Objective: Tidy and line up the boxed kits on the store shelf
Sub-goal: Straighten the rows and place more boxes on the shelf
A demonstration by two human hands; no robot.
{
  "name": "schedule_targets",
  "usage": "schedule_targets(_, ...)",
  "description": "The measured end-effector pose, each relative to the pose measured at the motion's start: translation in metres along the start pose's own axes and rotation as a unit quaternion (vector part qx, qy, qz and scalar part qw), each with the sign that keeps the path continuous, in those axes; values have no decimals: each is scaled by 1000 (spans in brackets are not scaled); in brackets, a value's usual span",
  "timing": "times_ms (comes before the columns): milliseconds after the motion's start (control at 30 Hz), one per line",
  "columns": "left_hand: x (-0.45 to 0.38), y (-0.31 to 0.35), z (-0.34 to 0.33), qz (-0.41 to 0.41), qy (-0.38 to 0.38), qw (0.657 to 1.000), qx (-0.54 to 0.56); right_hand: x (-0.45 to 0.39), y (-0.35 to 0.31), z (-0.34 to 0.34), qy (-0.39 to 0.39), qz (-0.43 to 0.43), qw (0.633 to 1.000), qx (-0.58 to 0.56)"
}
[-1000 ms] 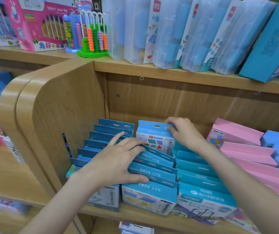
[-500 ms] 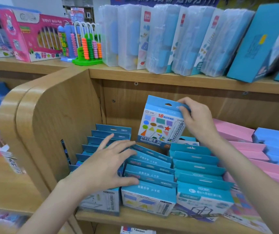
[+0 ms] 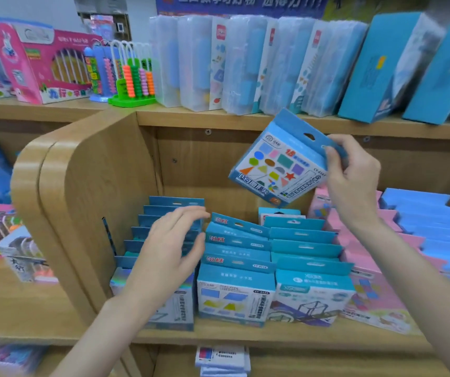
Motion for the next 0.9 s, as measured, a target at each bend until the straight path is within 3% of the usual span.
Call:
schedule_targets(233, -20, 89, -27, -82, 8, 996, 36, 31, -3, 146, 126, -35, 991, 32)
schedule_targets(400, -26, 166, -66, -144, -8, 987, 73, 68, 4, 249, 162, -81, 979, 93)
schedule_targets(667, -31, 285, -139, -182, -32, 977, 109, 109, 95, 385, 132, -225, 955, 140)
schedule_targets(767, -30, 321, -171, -156, -43, 982, 99, 109, 138, 418, 89, -258, 955, 112)
schedule_targets(900, -26, 384, -214, -121, -84, 984, 96, 101, 176, 438, -25, -258, 962, 89)
Point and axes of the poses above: each hand's wrist, its own x-axis away from the middle knuckle, its own z-axis out of the back of the hand, y = z × x, the point moved 9 cm from there along -x, towards the middle knuckle, and after that the axes turned 12 degrees about -x, right-handed, at the moved point
